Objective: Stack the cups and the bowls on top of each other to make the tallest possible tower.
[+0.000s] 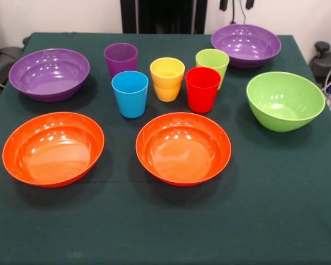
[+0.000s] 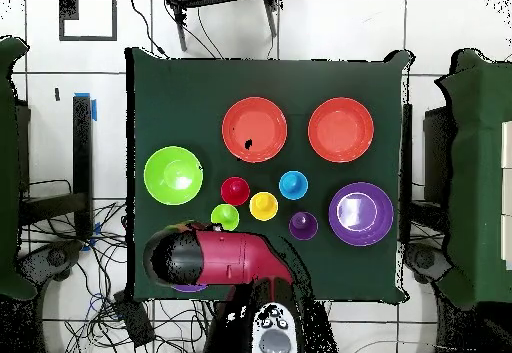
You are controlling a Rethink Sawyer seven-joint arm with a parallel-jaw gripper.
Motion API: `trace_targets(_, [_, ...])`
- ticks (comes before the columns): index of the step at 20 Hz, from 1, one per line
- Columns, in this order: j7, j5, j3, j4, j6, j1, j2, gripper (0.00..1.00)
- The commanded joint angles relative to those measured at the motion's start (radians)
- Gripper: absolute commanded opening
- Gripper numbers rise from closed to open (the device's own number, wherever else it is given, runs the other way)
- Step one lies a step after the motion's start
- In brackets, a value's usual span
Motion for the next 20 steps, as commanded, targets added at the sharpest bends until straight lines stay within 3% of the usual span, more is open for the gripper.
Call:
trace_targets(1, [0.101,-0.046,0.077,-0.056,-0.094,0.008,0.153,1.00])
trace_targets(11, [0.093,-0.062,0.066,-0.095,-0.174,0.001,0.261,1.00])
trace_targets(20, [0.060,-0.075,0.073,-0.094,-0.191,-0.040,0.289,1.00])
